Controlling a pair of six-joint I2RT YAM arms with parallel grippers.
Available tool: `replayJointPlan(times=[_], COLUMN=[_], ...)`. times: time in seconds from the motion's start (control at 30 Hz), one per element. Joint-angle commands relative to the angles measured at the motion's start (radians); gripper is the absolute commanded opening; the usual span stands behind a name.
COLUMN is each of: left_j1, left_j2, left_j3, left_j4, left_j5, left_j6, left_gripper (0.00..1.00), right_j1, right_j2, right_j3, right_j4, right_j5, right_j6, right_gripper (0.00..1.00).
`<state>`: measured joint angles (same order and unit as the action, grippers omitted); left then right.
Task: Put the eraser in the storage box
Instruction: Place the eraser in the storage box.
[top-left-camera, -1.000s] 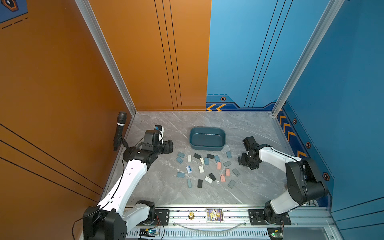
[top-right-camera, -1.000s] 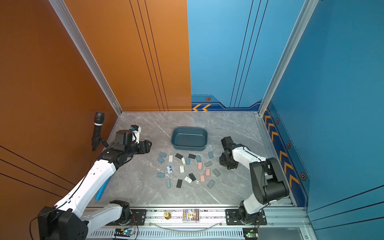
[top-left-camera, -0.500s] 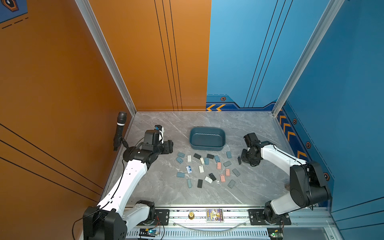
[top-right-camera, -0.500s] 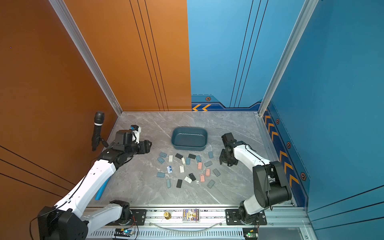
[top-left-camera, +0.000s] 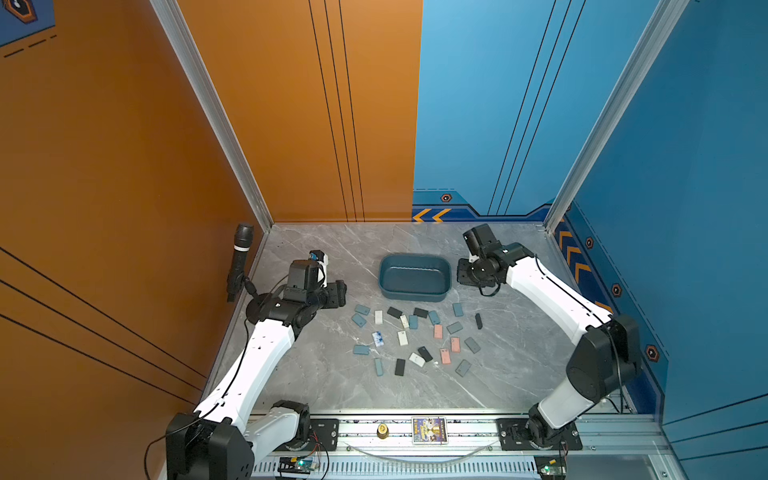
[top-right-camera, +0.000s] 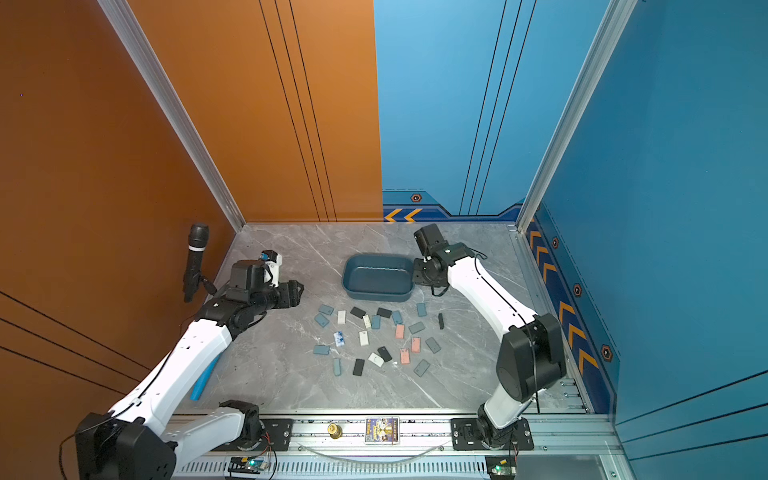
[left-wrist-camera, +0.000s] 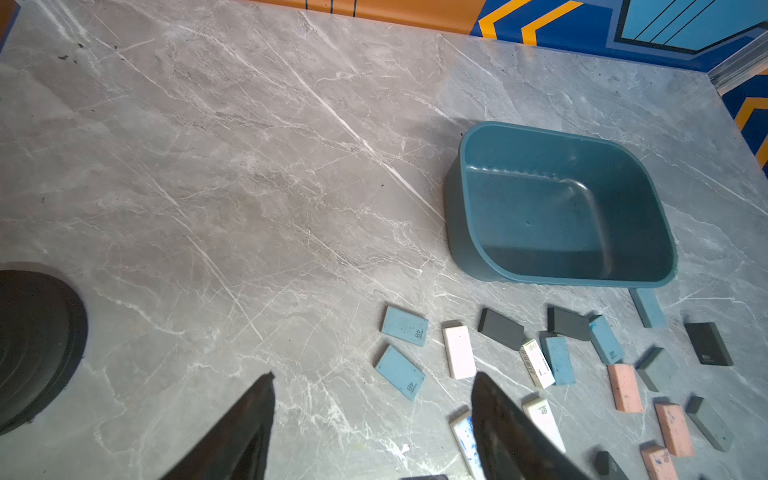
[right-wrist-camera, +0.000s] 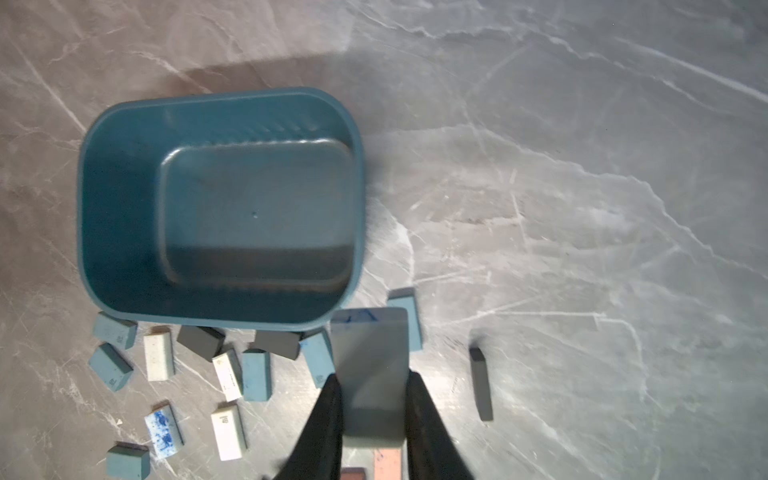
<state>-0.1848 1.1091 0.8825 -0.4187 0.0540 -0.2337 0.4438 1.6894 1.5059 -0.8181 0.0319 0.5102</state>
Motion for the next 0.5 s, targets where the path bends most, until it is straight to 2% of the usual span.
replayJointPlan(times=[0.0, 0.23, 0.47], left_j1=[-0.003, -0.004, -0.004], left_j2=[-0.006, -0.016, -0.015], left_j3=[0.016, 0.014, 0.010], left_j4=[-0.024, -0.025, -0.024], left_j5=[0.023, 0.022, 0.022], left_j6=[-0.010, -0.010, -0.012], left_gripper=[0.75, 0.75, 0.75], right_j1=[0.038, 0.073, 0.067], right_j2=[0.111, 0.361, 0.543], right_j3=[0.117, 0.364, 0.502], right_j4=[-0.083, -0.111, -0.154], right_j5=[0.025, -0.007, 0.001], right_j6=[-0.036, -0.031, -0.015], right_gripper=[0.24, 0.24, 0.23])
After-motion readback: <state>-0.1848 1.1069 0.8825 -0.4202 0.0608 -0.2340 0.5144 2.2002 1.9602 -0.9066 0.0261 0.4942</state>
